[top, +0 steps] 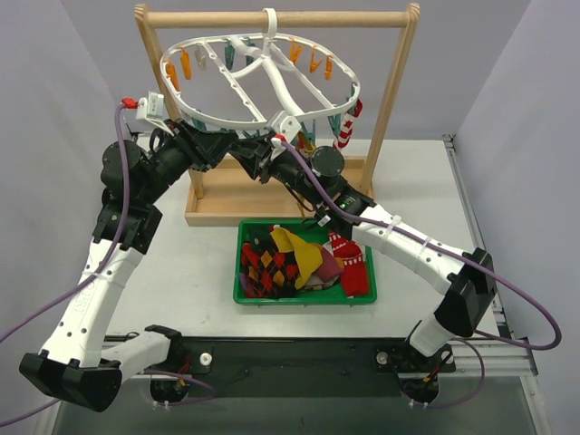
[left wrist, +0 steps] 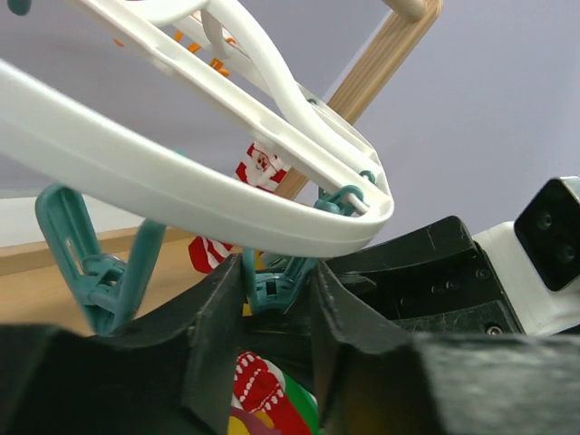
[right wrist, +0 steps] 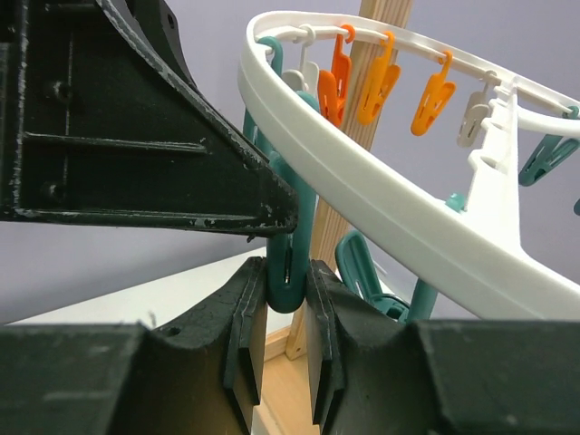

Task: Clip the socks to the hanger
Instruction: Open the clamp at the hanger.

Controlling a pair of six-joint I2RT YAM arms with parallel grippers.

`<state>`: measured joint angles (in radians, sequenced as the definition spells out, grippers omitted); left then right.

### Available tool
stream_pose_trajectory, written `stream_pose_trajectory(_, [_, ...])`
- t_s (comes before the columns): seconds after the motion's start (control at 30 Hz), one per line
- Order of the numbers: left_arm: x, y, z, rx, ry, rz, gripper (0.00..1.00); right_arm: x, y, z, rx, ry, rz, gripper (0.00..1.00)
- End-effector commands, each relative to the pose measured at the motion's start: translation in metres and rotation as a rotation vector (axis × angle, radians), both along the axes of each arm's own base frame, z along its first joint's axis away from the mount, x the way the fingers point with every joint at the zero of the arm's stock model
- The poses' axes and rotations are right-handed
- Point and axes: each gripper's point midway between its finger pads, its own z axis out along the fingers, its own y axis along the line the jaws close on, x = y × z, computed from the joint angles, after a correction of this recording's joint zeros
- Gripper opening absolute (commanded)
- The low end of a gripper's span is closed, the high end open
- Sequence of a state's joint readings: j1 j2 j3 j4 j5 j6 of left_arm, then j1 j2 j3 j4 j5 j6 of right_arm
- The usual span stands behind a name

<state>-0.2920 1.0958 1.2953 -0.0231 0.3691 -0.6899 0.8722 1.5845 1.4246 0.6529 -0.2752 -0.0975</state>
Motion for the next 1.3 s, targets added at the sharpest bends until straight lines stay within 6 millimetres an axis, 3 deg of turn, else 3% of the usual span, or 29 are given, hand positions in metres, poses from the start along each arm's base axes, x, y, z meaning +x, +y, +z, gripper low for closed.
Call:
stream_pose_trajectory(0.0, [-0.01,-0.003,0.03,-0.048,-0.078,-0.029,0.35,-0.018,0.004,0.036,0.067,-0.062,0.05,0.01])
stream_pose_trajectory(0.33, [-0.009,-0.003,0.04,-0.063,-0.099,-0.03,0.43,-0.018,0.011,0.024,0.034,-0.037,0.057,0.01])
stream_pose_trajectory(0.57, [-0.008,-0.003,0.04,-0.065,-0.099,-0.029,0.15,-0.018,0.01,0.02,0.031,-0.034,0.031,0.09])
stream_pose_trajectory(0.6, [-0.009,-0.003,0.04,-0.068,-0.097,-0.029,0.07,-0.018,0.008,0.019,0.032,-0.039,0.026,0.1])
stream_pose_trajectory(0.7, [-0.009,-0.002,0.039,-0.072,-0.084,-0.03,0.0,-0.016,0.004,0.021,0.04,-0.059,0.005,0.16])
stream_pose_trajectory(0.87, [-0.013,-0.004,0.038,-0.071,-0.075,-0.047,0.0,-0.005,-0.004,0.027,0.071,-0.053,-0.019,0.32])
stream_pose_trajectory(0.93, [-0.014,-0.004,0.038,-0.068,-0.078,-0.054,0.0,0.0,-0.009,0.034,0.096,-0.054,-0.027,0.35])
stream_pose_trajectory(1.2, [-0.016,-0.003,0.032,-0.049,-0.073,-0.055,0.0,0.0,-0.012,0.043,0.133,-0.05,0.014,0.34])
stream_pose_trajectory(1.27, [-0.017,-0.004,0.028,-0.05,-0.064,-0.06,0.0,0.0,-0.013,0.045,0.132,-0.051,0.018,0.29])
